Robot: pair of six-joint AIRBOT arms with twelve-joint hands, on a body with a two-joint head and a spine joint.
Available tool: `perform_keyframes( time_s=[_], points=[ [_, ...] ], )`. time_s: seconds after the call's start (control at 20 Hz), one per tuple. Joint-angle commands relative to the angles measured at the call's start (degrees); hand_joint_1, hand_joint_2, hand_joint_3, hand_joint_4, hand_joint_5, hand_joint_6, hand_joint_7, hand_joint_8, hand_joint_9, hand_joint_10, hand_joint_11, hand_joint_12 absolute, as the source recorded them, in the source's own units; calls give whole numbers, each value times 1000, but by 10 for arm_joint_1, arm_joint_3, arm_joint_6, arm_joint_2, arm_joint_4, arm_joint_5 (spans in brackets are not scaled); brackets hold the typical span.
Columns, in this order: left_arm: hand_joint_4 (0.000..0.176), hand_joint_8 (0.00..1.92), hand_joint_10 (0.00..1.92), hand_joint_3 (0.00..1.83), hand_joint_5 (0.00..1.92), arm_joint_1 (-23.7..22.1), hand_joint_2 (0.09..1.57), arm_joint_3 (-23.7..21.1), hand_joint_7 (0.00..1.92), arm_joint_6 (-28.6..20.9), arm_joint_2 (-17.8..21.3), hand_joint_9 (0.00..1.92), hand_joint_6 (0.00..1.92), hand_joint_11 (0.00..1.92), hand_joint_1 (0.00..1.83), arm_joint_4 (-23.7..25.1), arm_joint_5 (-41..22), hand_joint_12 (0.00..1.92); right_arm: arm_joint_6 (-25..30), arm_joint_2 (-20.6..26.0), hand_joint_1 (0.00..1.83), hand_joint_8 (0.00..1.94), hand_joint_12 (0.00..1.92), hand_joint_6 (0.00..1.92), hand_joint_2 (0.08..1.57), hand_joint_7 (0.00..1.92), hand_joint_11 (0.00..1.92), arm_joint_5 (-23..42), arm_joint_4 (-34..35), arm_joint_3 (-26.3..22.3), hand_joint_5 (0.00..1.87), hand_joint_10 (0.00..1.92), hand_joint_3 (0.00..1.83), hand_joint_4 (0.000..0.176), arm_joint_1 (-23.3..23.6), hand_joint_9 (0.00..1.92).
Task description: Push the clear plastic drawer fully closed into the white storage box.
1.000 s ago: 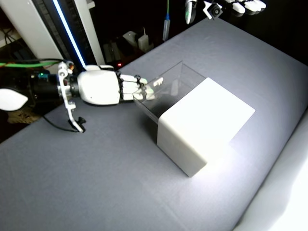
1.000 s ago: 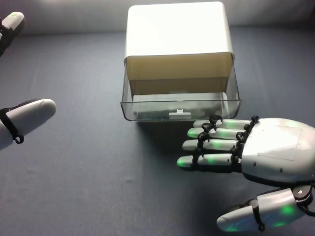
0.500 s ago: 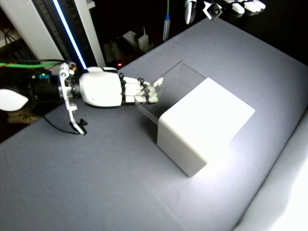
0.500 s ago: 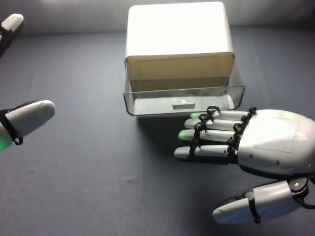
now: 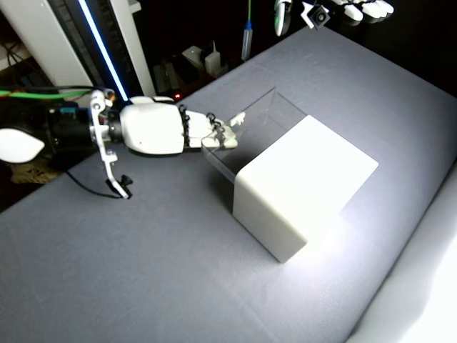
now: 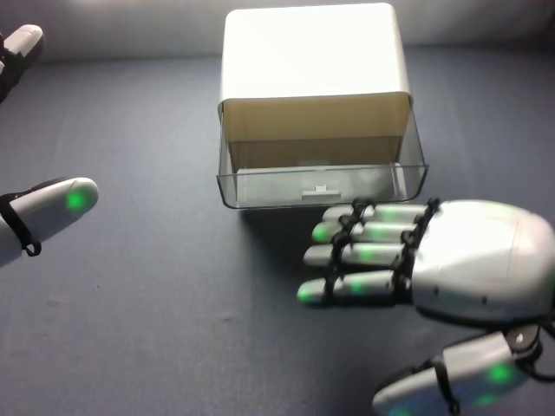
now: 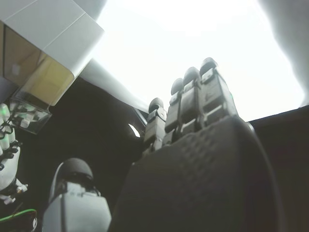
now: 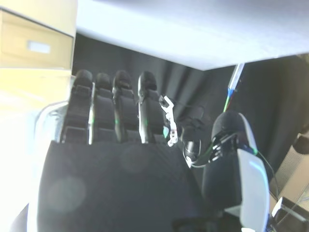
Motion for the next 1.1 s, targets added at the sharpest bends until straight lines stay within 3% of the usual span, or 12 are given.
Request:
perform_keyframes(
  time_s=[0.0, 0.05, 0.2, 0.3, 0.55, 0.75, 0.85, 0.9, 0.95, 1.0, 1.05],
  points=[
    [176, 0, 0, 16, 0, -1, 986, 5, 0, -4, 1, 0, 0, 0, 0, 3, -71, 0, 5, 0, 0, 8, 0, 12, 1077, 110, 0, 69, 2, -7, 247, 0, 0, 66, 8, 0],
    [176, 0, 0, 15, 0, -1, 987, 5, 0, -4, 1, 0, 0, 0, 0, 3, -71, 0, 8, 0, 0, 23, 0, 17, 1076, 148, 0, 69, -5, -10, 261, 0, 0, 46, 9, 0],
    [176, 0, 0, 16, 0, 0, 991, 5, 0, -4, 1, 0, 0, 0, 0, 2, -71, 0, 15, 0, 0, 12, 0, 1, 1109, 136, 0, 70, -12, -11, 222, 0, 0, 59, 9, 0],
    [176, 0, 0, 16, 0, 2, 991, 5, 0, -4, 1, 0, 0, 0, 0, 2, -71, 0, 15, 0, 0, 5, 0, 3, 1118, 123, 0, 74, -12, -11, 221, 0, 3, 45, 10, 0],
    [176, 0, 0, 10, 0, 4, 982, 5, 0, -6, 1, 0, 0, 0, 0, 2, -71, 0, 14, 5, 0, 1, 0, 4, 1110, 121, 0, 78, 2, -3, 230, 0, 0, 46, 17, 0],
    [176, 0, 0, 15, 0, 6, 994, 5, 0, -8, 1, 0, 0, 0, 0, 1, -71, 0, 5, 5, 0, 0, 0, 6, 1105, 100, 0, 77, 15, 5, 241, 0, 0, 27, 20, 0],
    [176, 0, 0, 6, 0, 6, 976, 5, 0, -8, 1, 0, 0, 0, 0, 1, -71, 0, -7, 5, 0, 5, 0, 12, 1115, 111, 0, 71, 24, 7, 259, 0, 2, 29, 21, 0],
    [176, 0, 0, 1, 0, 6, 966, 5, 0, -8, 1, 0, 0, 0, 0, 1, -71, 0, -13, 5, 0, 5, 0, 8, 1128, 114, 0, 70, 28, 8, 250, 0, 8, 39, 22, 0],
    [176, 0, 0, 0, 0, 6, 959, 5, 0, -8, 1, 0, 0, 0, 0, 1, -71, 0, -19, 5, 0, 7, 0, 18, 1134, 120, 0, 67, 34, 11, 274, 0, 10, 14, 22, 0],
    [176, 0, 0, 0, 0, 6, 958, 5, 0, -8, 1, 0, 0, 0, 0, 1, -71, 0, -27, 5, 0, 10, 0, 20, 1134, 130, 0, 63, 39, 12, 283, 0, 10, 5, 23, 0],
    [176, 0, 0, 0, 0, 6, 960, 5, 0, -8, 1, 0, 0, 0, 0, 1, -71, 0, -38, 5, 0, 8, 0, 14, 1134, 129, 0, 56, 45, 14, 274, 0, 9, 15, 25, 0]
  ],
)
